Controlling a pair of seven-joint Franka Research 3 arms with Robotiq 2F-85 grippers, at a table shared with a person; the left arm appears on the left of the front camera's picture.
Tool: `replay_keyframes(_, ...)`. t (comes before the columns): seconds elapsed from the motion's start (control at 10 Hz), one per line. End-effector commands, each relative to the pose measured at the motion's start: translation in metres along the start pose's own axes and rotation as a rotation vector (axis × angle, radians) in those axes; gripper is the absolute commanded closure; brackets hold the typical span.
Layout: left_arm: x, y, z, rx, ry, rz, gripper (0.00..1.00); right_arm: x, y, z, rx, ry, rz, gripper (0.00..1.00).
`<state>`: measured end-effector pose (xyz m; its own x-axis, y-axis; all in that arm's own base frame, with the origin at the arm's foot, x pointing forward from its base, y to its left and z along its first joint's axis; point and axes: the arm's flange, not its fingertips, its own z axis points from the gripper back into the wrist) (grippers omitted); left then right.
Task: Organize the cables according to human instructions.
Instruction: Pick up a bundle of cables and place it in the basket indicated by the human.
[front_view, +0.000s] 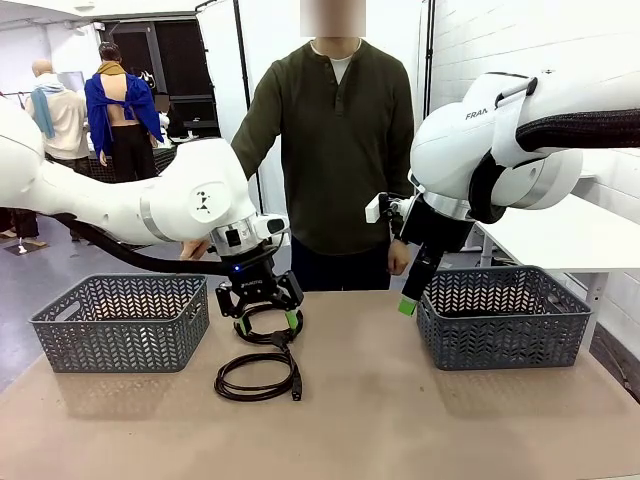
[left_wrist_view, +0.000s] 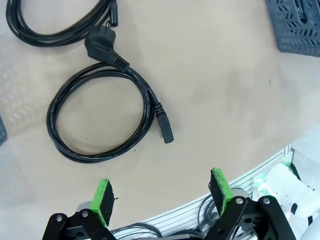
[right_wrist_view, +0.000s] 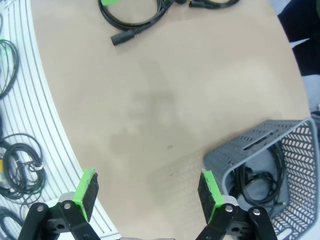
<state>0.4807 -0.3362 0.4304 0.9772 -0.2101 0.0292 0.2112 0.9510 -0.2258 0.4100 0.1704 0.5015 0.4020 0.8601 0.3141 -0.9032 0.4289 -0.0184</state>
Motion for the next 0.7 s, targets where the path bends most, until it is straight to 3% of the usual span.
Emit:
replay_keyframes(0.0,-0.0005,-0.0085,0.0012,0.057,0.028,0.008,0.0,0.0,-0.0006,-0.001,-0.003,0.0,-0.002,0.0)
replay_keyframes(0.1,0.0,0.0,0.0,0.0,0.0,0.0,0.0,0.0,-0.0006,-0.001,-0.003,0.0,-0.002,0.0)
replay_keyframes(0.6,-0.0003,-0.0017,-0.0035,0.013,0.009,0.003,0.0,0.0,-0.0006,-0.001,-0.003,0.0,-0.002,0.0)
